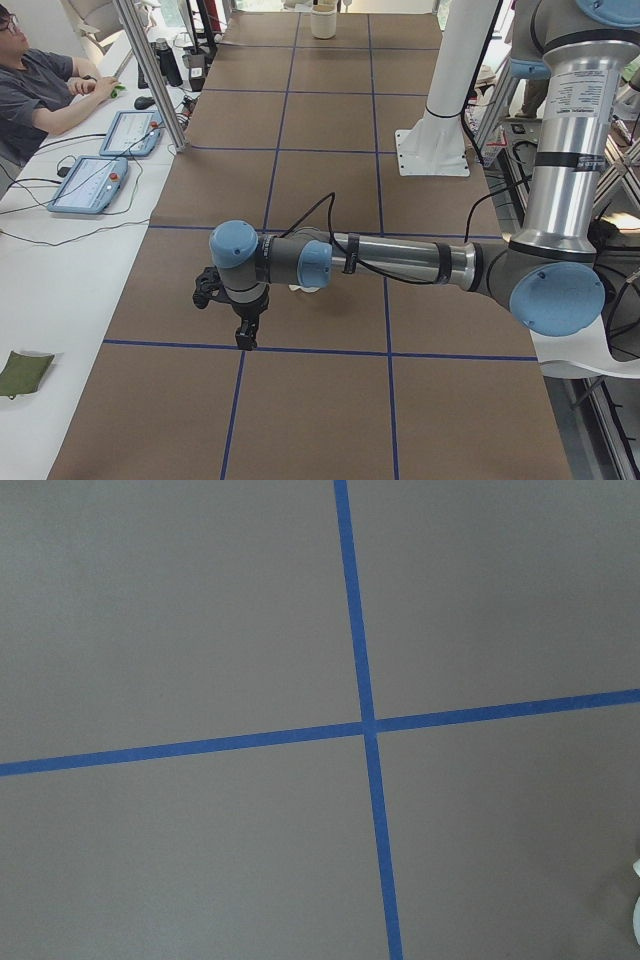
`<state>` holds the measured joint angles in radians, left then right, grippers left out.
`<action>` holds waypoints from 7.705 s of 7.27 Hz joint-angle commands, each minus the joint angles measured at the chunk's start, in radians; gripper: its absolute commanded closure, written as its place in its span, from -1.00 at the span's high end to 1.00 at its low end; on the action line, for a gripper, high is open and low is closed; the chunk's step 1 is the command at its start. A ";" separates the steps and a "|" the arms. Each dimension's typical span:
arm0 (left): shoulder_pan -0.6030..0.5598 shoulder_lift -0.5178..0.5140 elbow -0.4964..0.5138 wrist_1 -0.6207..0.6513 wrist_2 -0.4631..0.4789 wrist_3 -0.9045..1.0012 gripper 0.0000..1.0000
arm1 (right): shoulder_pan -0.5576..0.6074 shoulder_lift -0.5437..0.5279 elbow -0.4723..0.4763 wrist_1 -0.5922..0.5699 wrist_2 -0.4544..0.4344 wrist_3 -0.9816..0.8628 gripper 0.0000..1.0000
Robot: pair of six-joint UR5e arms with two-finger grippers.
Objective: Left arm hands cup to right arm to dump lemon
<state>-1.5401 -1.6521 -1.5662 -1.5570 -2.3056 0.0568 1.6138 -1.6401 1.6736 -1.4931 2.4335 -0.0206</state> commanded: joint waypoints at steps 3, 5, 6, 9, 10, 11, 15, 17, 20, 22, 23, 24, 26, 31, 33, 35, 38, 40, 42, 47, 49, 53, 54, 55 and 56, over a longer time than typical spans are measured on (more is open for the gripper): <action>-0.011 0.001 -0.006 0.000 0.002 -0.003 1.00 | 0.000 0.008 0.002 0.005 -0.001 -0.001 1.00; -0.008 -0.014 -0.011 -0.011 0.002 -0.002 1.00 | -0.017 0.017 0.020 0.007 -0.001 0.001 1.00; -0.005 -0.012 -0.032 -0.011 0.000 -0.003 1.00 | -0.028 0.019 0.037 0.005 -0.001 0.019 1.00; 0.030 -0.018 -0.127 -0.003 -0.011 -0.020 1.00 | -0.080 0.057 0.071 0.005 0.004 0.057 1.00; 0.087 0.004 -0.158 -0.014 -0.011 -0.207 1.00 | -0.127 0.066 0.074 0.007 -0.016 0.158 1.00; 0.172 0.038 -0.222 -0.043 -0.005 -0.401 1.00 | -0.138 0.065 0.083 0.037 -0.014 0.186 1.00; 0.401 0.183 -0.245 -0.367 0.050 -0.808 1.00 | -0.190 0.057 0.084 0.132 -0.005 0.203 1.00; 0.423 0.173 -0.226 -0.367 0.052 -0.795 0.99 | -0.192 0.059 0.087 0.134 -0.002 0.203 1.00; 0.466 0.172 -0.193 -0.368 0.054 -0.790 0.94 | -0.193 0.072 0.087 0.129 0.005 0.205 1.00; 0.489 0.172 -0.178 -0.383 0.055 -0.792 0.84 | -0.193 0.075 0.086 0.129 0.018 0.205 1.00; 0.495 0.172 -0.175 -0.384 0.055 -0.790 0.68 | -0.193 0.078 0.084 0.129 0.021 0.205 1.00; 0.495 0.172 -0.167 -0.380 0.055 -0.747 0.30 | -0.193 0.080 0.084 0.129 0.021 0.205 1.00; 0.495 0.160 -0.143 -0.380 0.054 -0.692 -0.35 | -0.193 0.088 0.081 0.128 0.021 0.205 1.00; 0.383 0.102 -0.163 -0.292 -0.118 -0.716 -1.00 | -0.193 0.098 0.087 0.137 0.036 0.206 1.00; 0.330 -0.059 -0.161 -0.070 -0.143 -0.716 -1.00 | -0.224 0.169 0.077 0.131 0.024 0.225 1.00; 0.327 -0.234 -0.120 0.044 -0.143 -0.896 -1.00 | -0.309 0.236 0.052 0.142 -0.033 0.229 0.99; 0.340 -0.457 0.030 0.028 -0.143 -1.159 -1.00 | -0.438 0.440 0.051 0.145 -0.157 0.363 0.98; 0.385 -0.533 0.067 0.029 -0.140 -1.253 -1.00 | -0.632 0.578 0.069 0.146 -0.439 0.383 0.98; 0.438 -0.642 0.142 0.028 -0.132 -1.352 -1.00 | -0.782 0.635 0.061 0.294 -0.659 0.405 0.98; 0.514 -0.785 0.351 -0.345 -0.146 -1.479 -1.00 | -1.108 0.655 0.066 0.432 -1.251 0.479 0.98; 0.537 -0.859 0.365 -0.341 -0.230 -1.482 -1.00 | -1.146 0.664 0.066 0.430 -1.269 0.481 0.98; 0.586 -0.888 0.367 -0.350 -0.233 -1.402 -1.00 | -1.166 0.666 0.058 0.520 -1.272 0.473 0.98; 0.597 -0.891 0.365 -0.350 -0.239 -1.390 -1.00 | -1.166 0.666 0.058 0.522 -1.272 0.475 0.98; 0.597 -0.890 0.362 -0.350 -0.282 -1.385 -1.00 | -1.166 0.666 0.058 0.524 -1.272 0.475 0.98; 0.597 -0.890 0.359 -0.347 -0.325 -1.387 -1.00 | -1.166 0.666 0.060 0.525 -1.272 0.475 0.98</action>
<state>-0.9450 -2.5415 -1.2037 -1.9060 -2.5831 -1.3330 0.4483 -0.9738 1.7324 -0.9712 1.1613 0.4541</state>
